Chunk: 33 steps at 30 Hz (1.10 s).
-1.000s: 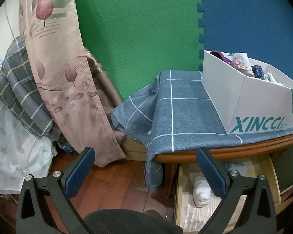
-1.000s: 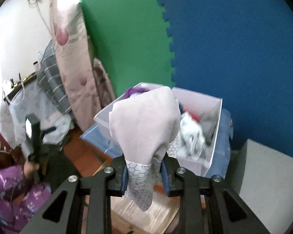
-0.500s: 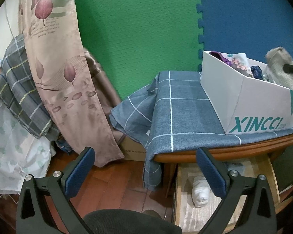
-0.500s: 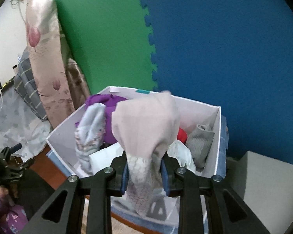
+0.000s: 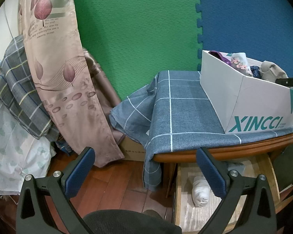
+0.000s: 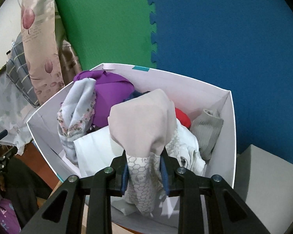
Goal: Take underwear out of drawer
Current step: 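Carry the grey patterned cloth into the white box and open the right gripper, then reach the left gripper into the drawer toward the white rolled sock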
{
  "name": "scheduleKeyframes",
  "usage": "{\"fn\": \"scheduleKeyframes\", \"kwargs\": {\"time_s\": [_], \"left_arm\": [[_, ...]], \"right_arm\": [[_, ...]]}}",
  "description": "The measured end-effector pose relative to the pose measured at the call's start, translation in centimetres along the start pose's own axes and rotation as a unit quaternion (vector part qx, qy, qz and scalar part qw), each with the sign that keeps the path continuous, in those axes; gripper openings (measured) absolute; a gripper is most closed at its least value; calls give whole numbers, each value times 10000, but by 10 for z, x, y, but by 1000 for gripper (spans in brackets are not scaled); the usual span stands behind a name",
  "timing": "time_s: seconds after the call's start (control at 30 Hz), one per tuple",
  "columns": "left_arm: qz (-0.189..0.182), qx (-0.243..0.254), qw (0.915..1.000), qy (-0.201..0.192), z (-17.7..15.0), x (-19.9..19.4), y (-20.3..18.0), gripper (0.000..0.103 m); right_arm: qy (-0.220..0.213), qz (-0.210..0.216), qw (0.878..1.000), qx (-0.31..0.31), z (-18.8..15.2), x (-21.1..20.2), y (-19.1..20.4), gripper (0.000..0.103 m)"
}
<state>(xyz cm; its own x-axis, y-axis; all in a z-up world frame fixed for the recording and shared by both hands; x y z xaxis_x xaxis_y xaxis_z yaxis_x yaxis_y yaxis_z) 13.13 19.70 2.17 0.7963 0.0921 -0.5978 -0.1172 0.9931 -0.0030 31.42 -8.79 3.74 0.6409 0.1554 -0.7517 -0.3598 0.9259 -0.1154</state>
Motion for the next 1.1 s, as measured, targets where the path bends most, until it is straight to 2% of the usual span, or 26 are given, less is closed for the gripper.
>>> {"fn": "scheduleKeyframes", "kwargs": {"time_s": [0.27,0.3,0.33,0.4,0.53,0.67,0.73,0.8,0.93,1.03,1.1], "left_arm": [[4,16,10000,0,0,0,0,102],[7,8,10000,3,0,0,1,102],[16,23,10000,8,0,0,0,102],[28,49,10000,21,0,0,0,102],[45,75,10000,43,0,0,0,102],[55,121,9999,52,-1,-1,-1,102],[42,169,9998,67,-1,0,-2,102],[-59,270,9996,83,-1,1,-6,102],[-313,632,9973,191,-4,3,-24,102],[-633,1147,9900,518,-15,10,-51,102],[-808,1581,9805,840,-28,18,-74,102]], "right_arm": [[4,84,9999,88,-9,-5,-4,30],[-32,64,9999,81,-9,-6,-5,33],[-80,30,9999,83,-9,-9,-6,40],[-227,-46,9996,149,-10,-17,-10,47],[-788,34,9960,413,-20,-55,-18,47],[-1143,-191,9918,549,-55,-95,-34,49],[-1122,-456,9910,567,-79,-104,-48,56],[-968,-698,9905,687,-107,-106,-67,57],[-453,-833,9850,1442,-164,-93,-110,57],[-310,-734,9776,1947,-187,-88,-127,57],[-487,-761,9762,1969,-185,-95,-127,57]]}}
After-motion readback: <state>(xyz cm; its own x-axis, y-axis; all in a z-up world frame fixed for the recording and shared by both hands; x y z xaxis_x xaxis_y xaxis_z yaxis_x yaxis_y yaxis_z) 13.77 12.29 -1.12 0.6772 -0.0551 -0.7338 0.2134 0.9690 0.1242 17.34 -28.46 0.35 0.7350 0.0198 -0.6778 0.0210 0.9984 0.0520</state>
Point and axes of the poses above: each gripper's, at about its wrist camera, not at the fingertips, and x roughly the way its jaws point, y to its left, z to its top, the point moved 7 cm from there along x, roughly the way its jaws point, and after that the axes turned 12 degrees about -z, right-handed, at the moved point
